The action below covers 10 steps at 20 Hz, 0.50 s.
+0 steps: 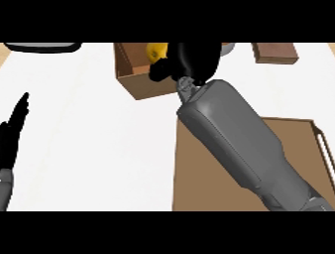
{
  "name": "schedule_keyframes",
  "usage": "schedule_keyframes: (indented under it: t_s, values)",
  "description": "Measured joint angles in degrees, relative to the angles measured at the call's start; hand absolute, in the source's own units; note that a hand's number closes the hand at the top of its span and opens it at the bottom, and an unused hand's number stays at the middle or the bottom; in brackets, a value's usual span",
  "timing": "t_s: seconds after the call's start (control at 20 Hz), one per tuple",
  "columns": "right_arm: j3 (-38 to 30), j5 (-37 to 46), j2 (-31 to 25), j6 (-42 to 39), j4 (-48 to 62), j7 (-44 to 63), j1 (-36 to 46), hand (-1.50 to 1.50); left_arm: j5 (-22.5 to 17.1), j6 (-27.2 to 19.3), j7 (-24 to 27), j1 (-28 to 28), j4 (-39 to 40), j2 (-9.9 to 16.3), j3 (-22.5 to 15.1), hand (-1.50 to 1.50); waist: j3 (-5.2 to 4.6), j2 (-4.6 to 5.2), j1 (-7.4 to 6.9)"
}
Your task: Pick the lemon from the tray and place it in the cardboard box
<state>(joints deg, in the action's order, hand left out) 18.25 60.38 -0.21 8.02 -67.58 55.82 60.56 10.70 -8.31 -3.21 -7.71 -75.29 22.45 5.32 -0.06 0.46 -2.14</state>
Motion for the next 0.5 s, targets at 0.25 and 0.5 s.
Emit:
schedule_keyframes:
  t_s: [0.25, 0.5]
  values:
    - [-5.8, -5.1, 0.1, 7.9, 13.2, -3.8, 7.0, 1.50, 0.1, 0.5, 0.2, -0.1, 0.0, -0.3, -0.2, 0.00, 0.00, 0.42, -1.00]
    - [-9.3, -9.8, 0.2, 14.9, 26.2, -8.7, 12.2, 1.50, 0.3, 1.0, -0.2, -1.4, -0.1, -0.5, -0.5, 0.00, -0.01, 0.84, -1.92]
